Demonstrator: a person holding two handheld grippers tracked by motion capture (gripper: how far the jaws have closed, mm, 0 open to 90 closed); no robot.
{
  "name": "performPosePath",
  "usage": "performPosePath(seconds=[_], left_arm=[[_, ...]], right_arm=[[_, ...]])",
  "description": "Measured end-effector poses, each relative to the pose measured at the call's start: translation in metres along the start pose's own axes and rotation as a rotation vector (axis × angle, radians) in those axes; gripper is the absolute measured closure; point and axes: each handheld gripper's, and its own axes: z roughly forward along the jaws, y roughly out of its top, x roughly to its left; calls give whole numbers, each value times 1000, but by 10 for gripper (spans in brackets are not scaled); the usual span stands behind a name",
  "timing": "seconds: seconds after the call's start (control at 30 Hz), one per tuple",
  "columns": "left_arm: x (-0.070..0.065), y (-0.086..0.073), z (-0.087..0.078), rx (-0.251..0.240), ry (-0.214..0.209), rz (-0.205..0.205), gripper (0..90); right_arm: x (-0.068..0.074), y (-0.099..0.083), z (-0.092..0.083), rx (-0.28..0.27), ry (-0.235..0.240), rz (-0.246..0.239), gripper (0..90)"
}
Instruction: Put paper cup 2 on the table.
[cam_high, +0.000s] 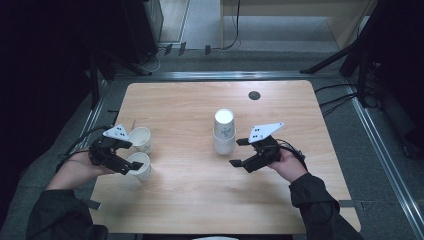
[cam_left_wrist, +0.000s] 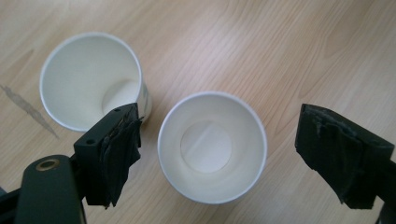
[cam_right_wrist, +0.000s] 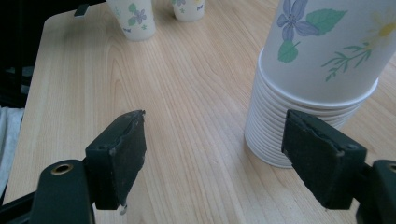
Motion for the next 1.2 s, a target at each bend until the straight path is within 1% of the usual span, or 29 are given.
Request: performPosePath(seconds=[0.07,0.1,0.13,0.23,0.33,0.37,0.4,0.43,0.47,0.53,0.6,0.7,0.73,0.8,0.83,1.0,1.1,1.2], left_arm=[[0,4,-3,-10,8,-19,151],[-1,5,-4,-20,3,-23,151],[-3,7,-5,-27,-4,-22,152],[-8,12,-4,-33,-9,-4,152],[-12,18,-3,-47,-15,-15,152],[-13,20,-3,-59,-21,-19,152],[-14,22,-3,-74,-39,-19,153],[-15,23,-3,-90,-52,-14,153],[-16,25,-3,-105,-55,-5,153],[-19,28,-3,-121,-70,4,156],[-21,31,-2,-129,-66,8,156],[-24,37,3,-135,-60,0,156],[-25,39,5,-140,-72,-11,156],[-24,42,9,-159,-110,-30,156],[-25,43,12,-164,-115,-35,156],[-32,50,24,-157,-107,-14,158],[-37,56,30,-169,-111,0,158],[-41,60,35,-170,-117,9,158]], right_arm=[[0,0,0,-1,0,0,221],[0,0,0,-2,0,0,221],[0,0,0,-2,0,0,221],[0,0,0,0,1,1,221],[0,0,-1,-1,0,-3,221],[1,0,-1,1,1,-2,221],[1,0,-1,-1,1,-3,221],[1,0,-1,-1,0,-2,221],[1,0,-1,0,-1,-3,221],[2,-1,-2,3,-3,-5,221],[2,-1,-2,5,-3,-7,221],[3,-2,-3,5,-4,-2,221],[3,-3,-3,5,-5,-5,221],[4,-3,-3,8,-3,-3,221],[4,-4,-4,5,-6,-4,221],[5,-6,-6,12,-10,3,221],[5,-7,-8,9,-15,4,221],[6,-9,-9,8,-19,6,221]])
